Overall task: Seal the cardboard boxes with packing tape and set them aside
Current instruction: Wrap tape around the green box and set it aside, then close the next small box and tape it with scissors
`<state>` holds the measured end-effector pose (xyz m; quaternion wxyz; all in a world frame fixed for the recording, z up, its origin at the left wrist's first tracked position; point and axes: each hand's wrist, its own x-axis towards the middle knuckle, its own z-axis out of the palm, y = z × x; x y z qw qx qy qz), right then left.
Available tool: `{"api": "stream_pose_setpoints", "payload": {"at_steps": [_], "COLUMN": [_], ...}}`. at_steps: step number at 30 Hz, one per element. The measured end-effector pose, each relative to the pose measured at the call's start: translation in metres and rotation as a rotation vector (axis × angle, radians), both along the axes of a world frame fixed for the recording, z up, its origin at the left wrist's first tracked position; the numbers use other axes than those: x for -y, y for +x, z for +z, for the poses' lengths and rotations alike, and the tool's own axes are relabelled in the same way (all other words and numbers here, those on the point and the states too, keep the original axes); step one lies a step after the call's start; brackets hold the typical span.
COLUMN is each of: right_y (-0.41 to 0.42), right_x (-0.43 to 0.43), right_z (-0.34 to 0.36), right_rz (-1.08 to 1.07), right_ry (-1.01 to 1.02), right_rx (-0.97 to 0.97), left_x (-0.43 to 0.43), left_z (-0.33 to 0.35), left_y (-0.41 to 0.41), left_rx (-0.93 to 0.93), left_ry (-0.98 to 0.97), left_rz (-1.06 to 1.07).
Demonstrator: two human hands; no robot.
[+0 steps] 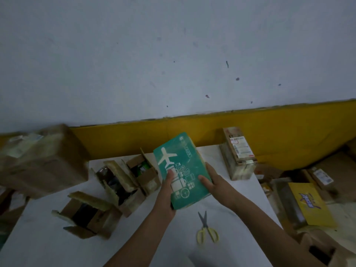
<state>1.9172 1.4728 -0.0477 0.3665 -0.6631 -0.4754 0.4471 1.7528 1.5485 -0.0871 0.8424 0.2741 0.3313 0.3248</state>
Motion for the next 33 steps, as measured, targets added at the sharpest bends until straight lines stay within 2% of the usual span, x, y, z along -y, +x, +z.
{"api": "stream_pose_setpoints", "payload": {"at_steps": [2, 3, 6, 7, 8, 10, 11, 14, 16, 19, 20, 23, 29, 33], "right_y": [0.002, 0.003, -0.007, -0.015, -0.023, -0.029, -0.024, 0.006, 0.017, 0.015, 0.014, 0.016, 0.025, 0.037], "right_x": [0.000, -0.002, -0.001, 0.001, 0.003, 0.009, 0.010, 0.000, -0.007, -0.010, -0.009, -0.008, -0.011, -0.024], "right_z": [-0.004, -0.004, 0.001, 0.007, 0.014, 0.025, 0.030, 0.043, 0.049, 0.040, 0.036, 0.025, -0.008, -0.032], "right_rz": [-0.014, -0.056, -0.186, -0.204, -0.230, -0.231, -0.208, -0.231, -0.219, -0.221, -0.234, -0.233, -0.333, -0.396], "right_ry": [0.046, 0.041, -0.073, -0.086, -0.057, 0.066, 0.112, 0.097, 0.029, -0.006, 0.014, 0.030, -0.013, -0.028], "right_rx": [0.013, 0.095, 0.617, 0.738, 0.780, 0.746, 0.664, 0.153, 0.023, -0.364, -0.438, -0.443, -0.400, -0.253], "left_x": [-0.002, -0.002, -0.004, -0.004, -0.005, -0.011, -0.014, -0.022, -0.022, -0.012, -0.009, -0.004, -0.003, -0.015], "left_z": [0.005, 0.009, 0.021, 0.028, 0.034, 0.038, 0.042, 0.048, 0.050, 0.053, 0.052, 0.051, 0.035, 0.008], "left_y": [0.001, 0.004, 0.023, 0.031, 0.038, 0.044, 0.042, 0.027, 0.023, 0.030, 0.032, 0.035, 0.056, 0.085], "left_rx": [-0.052, -0.117, -0.531, -0.628, -0.665, -0.587, -0.512, -0.392, -0.390, -0.365, -0.341, -0.299, -0.386, -0.574], "left_ry": [0.038, 0.087, 0.227, 0.264, 0.280, 0.218, 0.173, 0.189, 0.277, 0.370, 0.378, 0.356, 0.334, 0.323], "left_rz": [-0.009, -0.005, 0.056, 0.036, 0.005, -0.026, -0.029, -0.120, -0.190, -0.215, -0.209, -0.209, -0.197, -0.178]}}
